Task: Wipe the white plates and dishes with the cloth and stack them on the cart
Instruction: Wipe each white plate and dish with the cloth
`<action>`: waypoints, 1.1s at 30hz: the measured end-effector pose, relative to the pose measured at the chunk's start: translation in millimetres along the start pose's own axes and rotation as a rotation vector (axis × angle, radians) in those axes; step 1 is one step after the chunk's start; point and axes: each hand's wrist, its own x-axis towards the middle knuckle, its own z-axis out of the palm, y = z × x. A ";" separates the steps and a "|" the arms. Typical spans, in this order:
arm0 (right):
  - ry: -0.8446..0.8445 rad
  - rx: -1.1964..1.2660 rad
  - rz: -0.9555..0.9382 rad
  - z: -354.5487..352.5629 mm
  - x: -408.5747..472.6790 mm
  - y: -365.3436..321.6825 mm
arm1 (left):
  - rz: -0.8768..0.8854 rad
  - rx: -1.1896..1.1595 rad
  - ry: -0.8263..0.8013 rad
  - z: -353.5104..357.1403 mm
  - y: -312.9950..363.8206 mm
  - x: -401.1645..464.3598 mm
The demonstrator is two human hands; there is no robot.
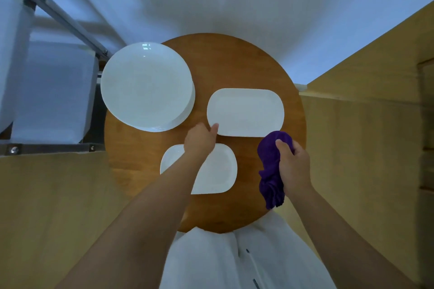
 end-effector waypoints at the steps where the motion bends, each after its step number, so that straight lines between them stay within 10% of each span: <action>1: -0.008 -0.015 -0.028 -1.0 1.5 0.6 | -0.010 0.009 -0.005 1.3 2.6 3.6; 15: -0.009 -0.039 -0.056 -12.4 17.7 -7.9 | 0.120 0.347 0.060 -11.7 13.4 19.7; 33: 0.033 0.007 -0.050 -20.4 18.8 -13.3 | 0.021 -0.095 0.120 -15.5 26.1 30.4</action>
